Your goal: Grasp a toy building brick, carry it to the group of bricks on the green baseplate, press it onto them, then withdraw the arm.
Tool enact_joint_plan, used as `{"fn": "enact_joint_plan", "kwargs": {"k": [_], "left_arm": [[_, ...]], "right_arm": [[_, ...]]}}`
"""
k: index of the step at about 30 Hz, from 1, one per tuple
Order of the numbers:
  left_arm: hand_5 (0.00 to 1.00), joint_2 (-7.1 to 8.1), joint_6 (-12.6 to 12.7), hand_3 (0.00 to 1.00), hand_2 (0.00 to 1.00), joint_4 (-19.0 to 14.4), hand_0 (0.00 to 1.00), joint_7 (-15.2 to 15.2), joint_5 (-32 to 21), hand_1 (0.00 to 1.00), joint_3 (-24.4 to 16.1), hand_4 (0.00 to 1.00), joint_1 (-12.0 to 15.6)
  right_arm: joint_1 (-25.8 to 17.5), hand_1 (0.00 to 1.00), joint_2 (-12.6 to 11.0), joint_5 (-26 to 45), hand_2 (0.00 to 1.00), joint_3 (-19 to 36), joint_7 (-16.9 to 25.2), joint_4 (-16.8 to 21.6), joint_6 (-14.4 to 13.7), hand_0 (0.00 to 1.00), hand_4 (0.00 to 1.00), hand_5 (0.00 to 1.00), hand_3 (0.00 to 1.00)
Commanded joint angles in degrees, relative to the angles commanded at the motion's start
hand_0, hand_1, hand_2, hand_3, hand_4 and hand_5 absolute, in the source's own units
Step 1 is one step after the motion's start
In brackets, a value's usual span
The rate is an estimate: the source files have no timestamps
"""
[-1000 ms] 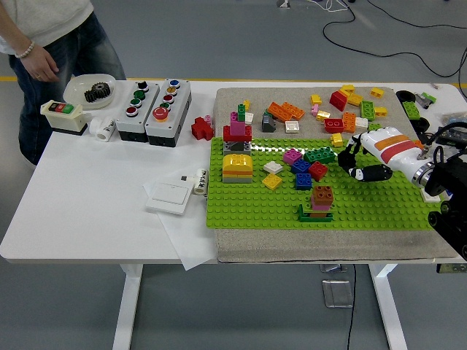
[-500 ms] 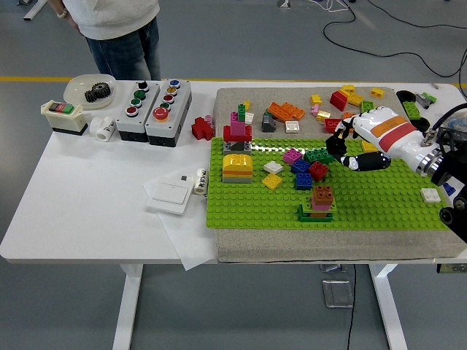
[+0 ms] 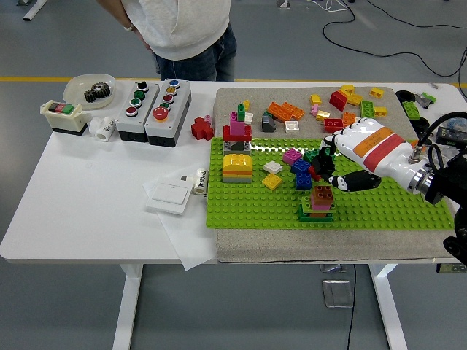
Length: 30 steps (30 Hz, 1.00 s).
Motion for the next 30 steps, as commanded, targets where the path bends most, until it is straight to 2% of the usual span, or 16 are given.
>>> {"fn": "enact_joint_plan", "kwargs": {"k": [9, 19, 30], "left_arm": [[0.676, 0.13, 0.11, 0.578, 0.642, 0.03, 0.494, -0.09, -0.23, 0.592, 0.26, 0.605, -0.10], [0.677, 0.12, 0.03, 0.578, 0.640, 0.08, 0.492, -0.12, -0.21, 0.587, 0.26, 0.604, -0.35], [0.680, 0.15, 0.11, 0.579, 0.640, 0.07, 0.490, -0.21, -0.41, 0.582, 0.46, 0.605, -0.59]], "right_arm": [[-1.69, 0.439, -1.66, -1.63, 0.506, 1.13, -2.05, 5.10, 3.53, 0.377, 0.637, 0.404, 0.511], [-1.88, 0.440, -1.98, -0.64, 0.508, 0.05, -2.36, 5.50, 5.85, 0.377, 0.655, 0.423, 0.513], [-1.47, 0.441, -1.43, -0.29, 0.513, -1.12, -2.21, 5.13, 6.79, 0.370, 0.670, 0.447, 0.518]]}}
